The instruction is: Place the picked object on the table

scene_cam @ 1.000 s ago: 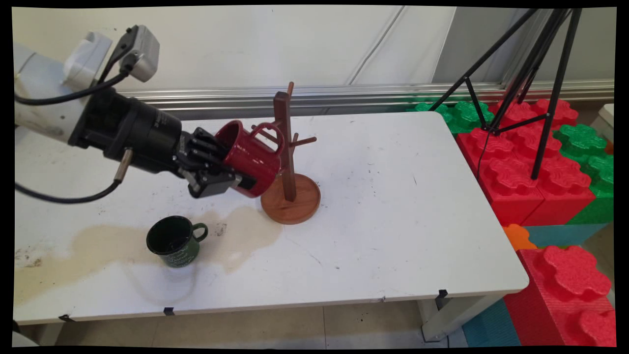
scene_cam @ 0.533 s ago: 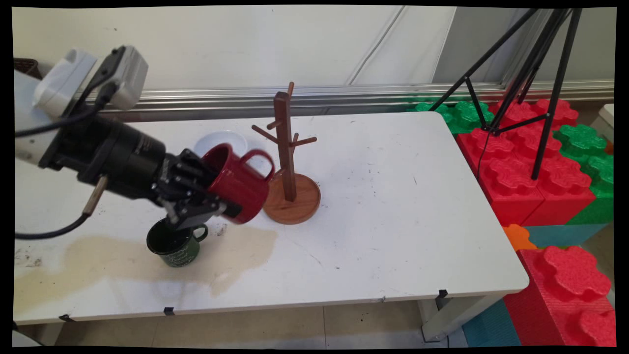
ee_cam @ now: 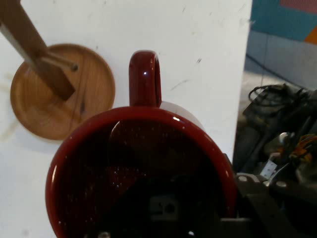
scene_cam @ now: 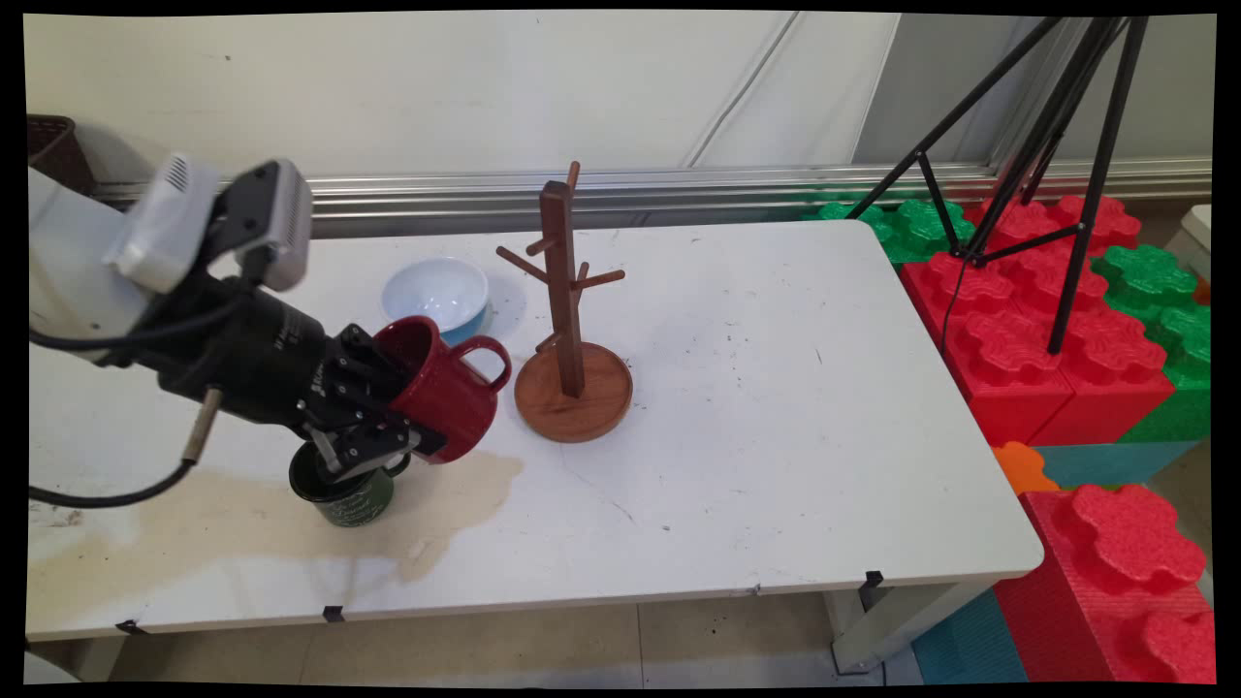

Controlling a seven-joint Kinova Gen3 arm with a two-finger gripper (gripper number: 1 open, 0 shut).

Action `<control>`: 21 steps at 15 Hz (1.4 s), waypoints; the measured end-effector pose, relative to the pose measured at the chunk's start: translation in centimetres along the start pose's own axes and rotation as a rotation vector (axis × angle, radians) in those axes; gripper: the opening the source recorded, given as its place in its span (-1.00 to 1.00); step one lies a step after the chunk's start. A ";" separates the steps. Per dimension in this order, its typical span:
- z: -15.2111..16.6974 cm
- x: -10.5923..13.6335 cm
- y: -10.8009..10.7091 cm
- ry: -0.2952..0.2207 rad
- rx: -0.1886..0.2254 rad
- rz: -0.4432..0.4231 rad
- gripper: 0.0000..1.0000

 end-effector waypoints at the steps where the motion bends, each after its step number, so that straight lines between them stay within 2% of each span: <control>1: 0.5 0.0 0.1 -0.013 0.007 0.000 -1.00; 9: 5.4 0.4 0.4 -0.103 0.049 -0.023 -1.00; 21: 10.9 -0.1 -0.4 -0.176 0.086 -0.062 -1.00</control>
